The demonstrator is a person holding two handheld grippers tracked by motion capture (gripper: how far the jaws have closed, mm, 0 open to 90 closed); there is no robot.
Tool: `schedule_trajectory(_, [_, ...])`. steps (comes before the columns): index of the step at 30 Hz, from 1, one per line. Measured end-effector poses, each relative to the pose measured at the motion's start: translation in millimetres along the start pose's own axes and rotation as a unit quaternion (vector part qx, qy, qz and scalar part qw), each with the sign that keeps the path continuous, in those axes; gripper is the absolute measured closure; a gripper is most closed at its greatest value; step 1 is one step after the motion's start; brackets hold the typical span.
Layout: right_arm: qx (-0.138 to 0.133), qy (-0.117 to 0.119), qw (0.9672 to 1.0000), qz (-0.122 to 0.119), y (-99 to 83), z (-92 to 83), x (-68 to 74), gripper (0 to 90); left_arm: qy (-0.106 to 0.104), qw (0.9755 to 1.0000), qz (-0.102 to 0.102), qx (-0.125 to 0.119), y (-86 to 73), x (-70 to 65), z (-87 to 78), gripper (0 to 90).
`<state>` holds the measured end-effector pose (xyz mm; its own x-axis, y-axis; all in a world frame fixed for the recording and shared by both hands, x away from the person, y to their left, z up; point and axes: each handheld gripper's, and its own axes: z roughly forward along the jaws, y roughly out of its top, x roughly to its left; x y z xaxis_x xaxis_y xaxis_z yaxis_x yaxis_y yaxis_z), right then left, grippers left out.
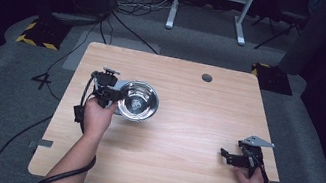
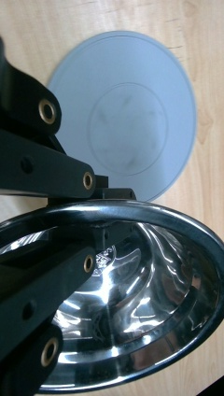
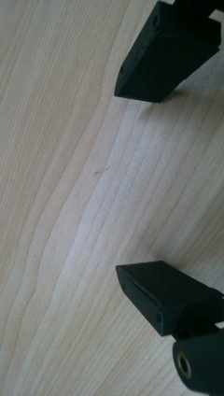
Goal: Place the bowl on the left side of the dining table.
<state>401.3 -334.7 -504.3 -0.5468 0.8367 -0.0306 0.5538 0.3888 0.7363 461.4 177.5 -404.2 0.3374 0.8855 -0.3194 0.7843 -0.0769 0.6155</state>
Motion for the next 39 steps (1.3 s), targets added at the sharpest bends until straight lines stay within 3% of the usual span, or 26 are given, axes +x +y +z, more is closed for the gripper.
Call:
schedule_trajectory(2, [-0.001, 0.002, 1.0000, 0.002, 0.1, 0.0, 0.4, 12.5, -0.001, 1.0000, -0.005, 0.002, 5.7, 4.2, 4.8, 86.0])
schedule_trajectory(5, [0.000, 0.000, 1.0000, 0.000, 0.0, 0.0, 0.1, 12.4, 0.003, 0.9995, -0.031, -0.005, 11.6, 11.9, 11.9, 86.0])
schedule_trajectory(9, [0.000, -0.001, 1.0000, -0.001, 0.0, 0.0, -0.2, 12.5, -0.003, 0.9991, -0.042, 0.008, 18.3, 27.0, 19.9, 86.1])
schedule_trajectory(15, [0.000, 0.000, 1.0000, 0.000, 0.0, 0.0, 0.0, 12.4, -0.008, 0.9966, -0.080, 0.018, 29.9, 45.0, 32.4, 86.0])
schedule_trajectory(21, [-0.001, 0.002, 1.0000, 0.002, 0.1, 0.0, 0.3, 12.5, 0.001, 0.9950, -0.097, 0.023, 35.7, 55.9, 39.1, 86.0])
schedule_trajectory(23, [0.000, -0.001, 1.0000, -0.002, 0.0, 0.0, -0.3, 12.5, -0.002, 0.9930, -0.116, 0.022, 36.2, 62.3, 42.2, 86.0])
schedule_trajectory(27, [0.000, -0.001, 1.0000, -0.001, 0.0, 0.0, -0.2, 12.5, 0.003, 0.9911, -0.132, 0.017, 34.9, 69.7, 45.1, 86.0])
schedule_trajectory(29, [0.000, 0.000, 1.0000, 0.000, 0.0, 0.0, -0.1, 12.4, -0.003, 0.9890, -0.146, 0.019, 33.2, 77.6, 46.8, 86.0])
schedule_trajectory(33, [0.000, 0.000, 1.0000, -0.001, 0.0, 0.0, -0.2, 12.5, 0.020, 0.9880, -0.152, 0.017, 33.1, 81.4, 51.3, 85.9])
schedule_trajectory(39, [0.000, -0.001, 1.0000, -0.001, 0.0, 0.1, -0.3, 12.4, 0.021, 0.9873, -0.156, 0.021, 29.2, 85.5, 56.8, 86.0])
